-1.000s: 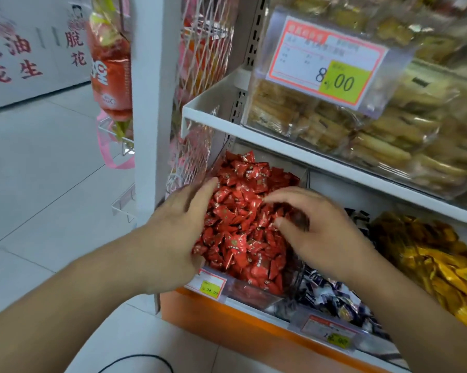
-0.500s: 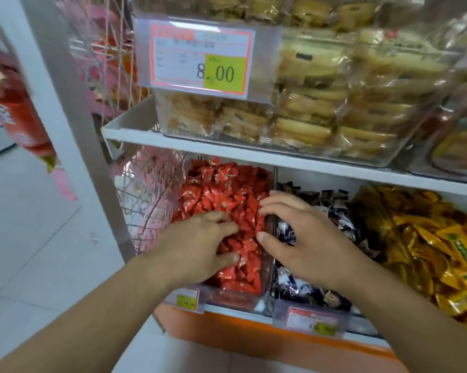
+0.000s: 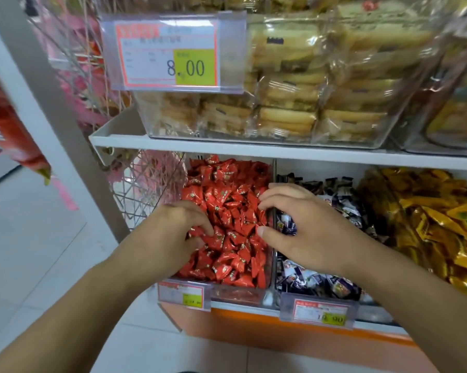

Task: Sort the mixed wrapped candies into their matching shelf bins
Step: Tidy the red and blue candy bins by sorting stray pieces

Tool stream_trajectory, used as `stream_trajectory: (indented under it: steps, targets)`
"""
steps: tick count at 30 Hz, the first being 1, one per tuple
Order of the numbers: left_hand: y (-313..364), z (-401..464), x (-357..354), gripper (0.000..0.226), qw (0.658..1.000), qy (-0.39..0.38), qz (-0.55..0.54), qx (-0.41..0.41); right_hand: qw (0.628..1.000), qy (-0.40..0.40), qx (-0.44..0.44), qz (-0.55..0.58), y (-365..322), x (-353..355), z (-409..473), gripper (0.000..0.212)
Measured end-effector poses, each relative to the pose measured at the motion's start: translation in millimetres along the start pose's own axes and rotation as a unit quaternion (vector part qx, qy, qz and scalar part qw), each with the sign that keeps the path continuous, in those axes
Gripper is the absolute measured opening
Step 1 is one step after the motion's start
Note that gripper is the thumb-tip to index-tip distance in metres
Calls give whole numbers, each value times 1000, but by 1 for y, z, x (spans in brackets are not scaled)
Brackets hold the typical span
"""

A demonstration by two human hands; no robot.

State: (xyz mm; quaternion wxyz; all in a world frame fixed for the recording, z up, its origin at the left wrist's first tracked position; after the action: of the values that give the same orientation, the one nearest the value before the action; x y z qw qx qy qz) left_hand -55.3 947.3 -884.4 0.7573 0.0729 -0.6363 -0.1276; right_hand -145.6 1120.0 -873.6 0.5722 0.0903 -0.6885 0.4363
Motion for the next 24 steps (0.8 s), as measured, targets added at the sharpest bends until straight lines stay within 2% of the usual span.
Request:
stream_trajectory:
  steps: [3, 6, 11, 14, 20, 24]
  targets:
    - [-6, -1, 13, 28, 998, 58, 0, 15, 1000, 2, 1, 3, 0, 0, 1, 47]
    - [2, 4, 11, 28, 998, 61, -28, 3, 1000, 4, -4, 6, -1, 1, 2, 47]
    - [41, 24, -37, 60, 997, -50, -36, -48, 998, 20, -43, 50, 5, 6, 4, 38]
    - [38, 28, -59, 59, 993, -101, 26, -49, 998, 18, -41, 37, 5, 5, 4, 36]
    - [17, 22, -29, 29, 999, -15, 26, -28, 998, 4, -45, 49, 9, 5, 3, 38]
    - [11, 18, -5, 28, 999, 44, 26, -5, 997, 3, -49, 54, 9, 5, 3, 37]
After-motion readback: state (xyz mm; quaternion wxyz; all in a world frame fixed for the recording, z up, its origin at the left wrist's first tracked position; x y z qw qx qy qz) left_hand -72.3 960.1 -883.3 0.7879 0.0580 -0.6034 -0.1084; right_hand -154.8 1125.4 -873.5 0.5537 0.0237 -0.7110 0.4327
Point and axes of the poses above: each hand's wrist, its own z-axis towards the middle knuckle, its own x-axis out of the back of the hand, y = z × x, the point moved 10 cm from there along z, towards the middle knuckle, and after that the axes turned 10 degrees about -x, right-handed, at the moved point
